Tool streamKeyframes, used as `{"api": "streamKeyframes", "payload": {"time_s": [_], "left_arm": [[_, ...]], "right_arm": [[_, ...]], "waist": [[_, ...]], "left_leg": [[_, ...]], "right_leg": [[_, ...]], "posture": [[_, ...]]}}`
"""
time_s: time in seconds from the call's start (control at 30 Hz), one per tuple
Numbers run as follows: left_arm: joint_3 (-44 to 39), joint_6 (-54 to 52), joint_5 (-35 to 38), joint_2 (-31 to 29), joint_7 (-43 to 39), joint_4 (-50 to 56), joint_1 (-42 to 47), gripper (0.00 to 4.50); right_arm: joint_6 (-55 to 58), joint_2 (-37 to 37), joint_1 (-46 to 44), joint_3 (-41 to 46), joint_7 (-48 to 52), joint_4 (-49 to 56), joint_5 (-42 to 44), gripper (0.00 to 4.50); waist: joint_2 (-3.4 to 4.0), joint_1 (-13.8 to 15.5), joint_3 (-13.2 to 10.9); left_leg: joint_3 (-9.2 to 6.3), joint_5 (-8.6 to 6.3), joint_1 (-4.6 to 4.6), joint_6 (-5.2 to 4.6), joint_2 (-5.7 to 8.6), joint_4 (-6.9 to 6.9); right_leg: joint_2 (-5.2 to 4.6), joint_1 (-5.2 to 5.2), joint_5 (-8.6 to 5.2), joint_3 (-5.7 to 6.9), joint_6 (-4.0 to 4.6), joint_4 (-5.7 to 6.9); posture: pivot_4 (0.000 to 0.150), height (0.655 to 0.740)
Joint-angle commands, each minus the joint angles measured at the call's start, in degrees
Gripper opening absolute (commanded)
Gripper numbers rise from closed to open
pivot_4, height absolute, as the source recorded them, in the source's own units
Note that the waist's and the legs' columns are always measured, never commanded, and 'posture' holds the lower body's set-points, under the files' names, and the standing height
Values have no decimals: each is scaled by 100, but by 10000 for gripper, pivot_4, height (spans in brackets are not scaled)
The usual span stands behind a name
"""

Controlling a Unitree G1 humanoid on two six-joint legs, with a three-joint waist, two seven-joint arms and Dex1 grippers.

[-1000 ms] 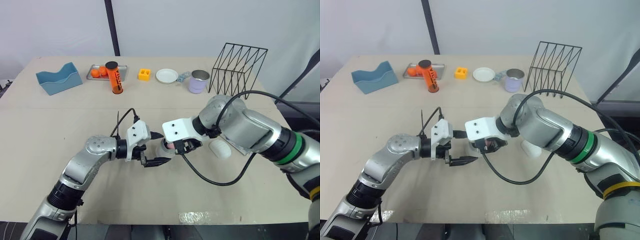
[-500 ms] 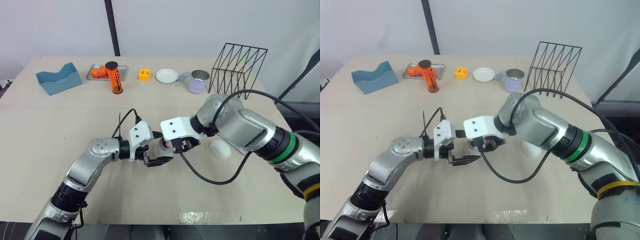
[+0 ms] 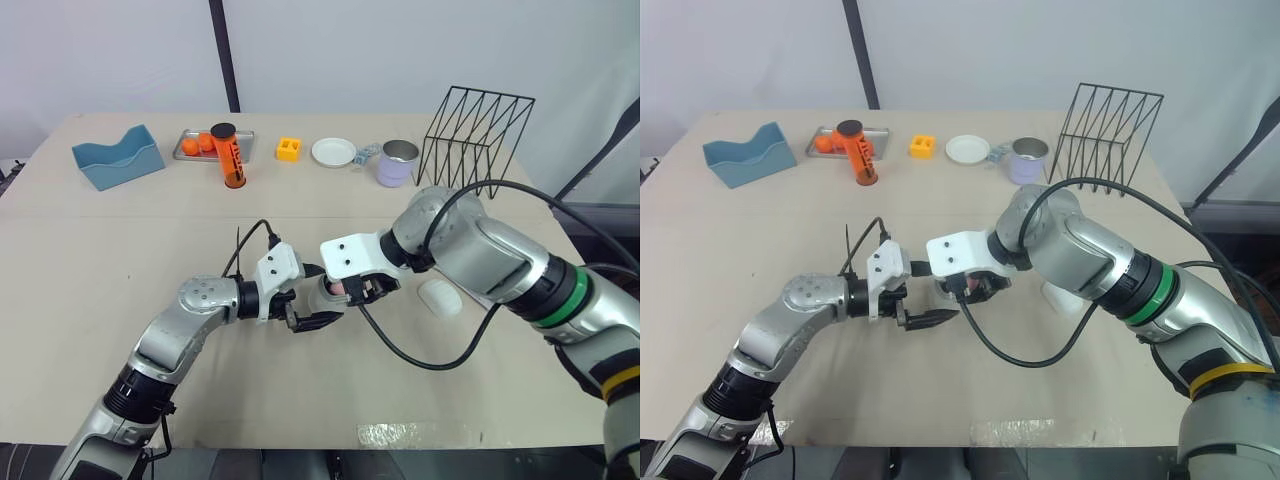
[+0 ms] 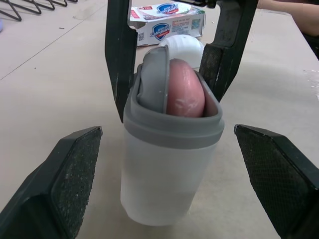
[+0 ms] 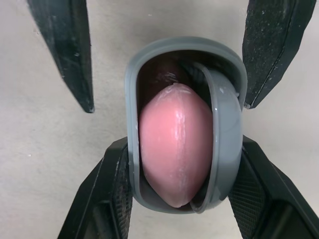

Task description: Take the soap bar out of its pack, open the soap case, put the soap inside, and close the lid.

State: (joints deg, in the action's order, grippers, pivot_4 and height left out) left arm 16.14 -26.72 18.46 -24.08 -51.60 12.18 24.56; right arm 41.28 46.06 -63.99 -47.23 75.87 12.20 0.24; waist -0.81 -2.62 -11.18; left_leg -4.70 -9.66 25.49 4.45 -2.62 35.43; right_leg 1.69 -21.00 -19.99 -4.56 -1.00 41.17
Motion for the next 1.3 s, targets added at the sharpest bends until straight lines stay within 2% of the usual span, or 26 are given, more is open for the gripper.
{"api": "streamKeyframes", "payload": {"time_s": [0.03,0.2,0.23,0.3,0.37,1.3], "left_arm": [[-32,19,18,59,22,34,74,44861],[-22,24,13,119,24,-19,90,33680],[-13,25,6,122,14,-23,88,29316],[-4,26,-1,127,2,-34,87,26475],[-5,37,-5,127,-2,-44,84,21474],[112,151,-198,208,-33,-65,89,20382]], "right_arm": [[-75,-56,-1,320,61,149,-136,19986],[-99,-89,32,349,98,133,-214,19986],[-103,-96,40,358,112,130,-228,19986],[-115,-108,47,369,124,119,-244,19986],[-120,-123,60,385,140,116,-263,19986],[-138,-288,98,491,276,42,-429,19986]], "waist": [[0,0,0],[0,0,0],[0,0,0],[0,0,0],[0,0,0],[0,-1,0]], "left_leg": [[0,0,0,0,0,0],[-1,0,-1,0,0,1],[-1,0,-2,0,0,2],[-1,0,-2,0,0,2],[-1,0,-2,1,0,2],[-3,1,-8,1,1,3]], "right_leg": [[0,0,0,0,0,0],[0,2,0,1,0,0],[0,2,0,1,0,1],[0,2,0,1,0,1],[0,3,0,1,0,1],[0,10,0,3,0,2]], "posture": [[1500,7400],[1500,7400],[1500,7400],[1500,7400],[1500,7400],[1500,7400]]}}
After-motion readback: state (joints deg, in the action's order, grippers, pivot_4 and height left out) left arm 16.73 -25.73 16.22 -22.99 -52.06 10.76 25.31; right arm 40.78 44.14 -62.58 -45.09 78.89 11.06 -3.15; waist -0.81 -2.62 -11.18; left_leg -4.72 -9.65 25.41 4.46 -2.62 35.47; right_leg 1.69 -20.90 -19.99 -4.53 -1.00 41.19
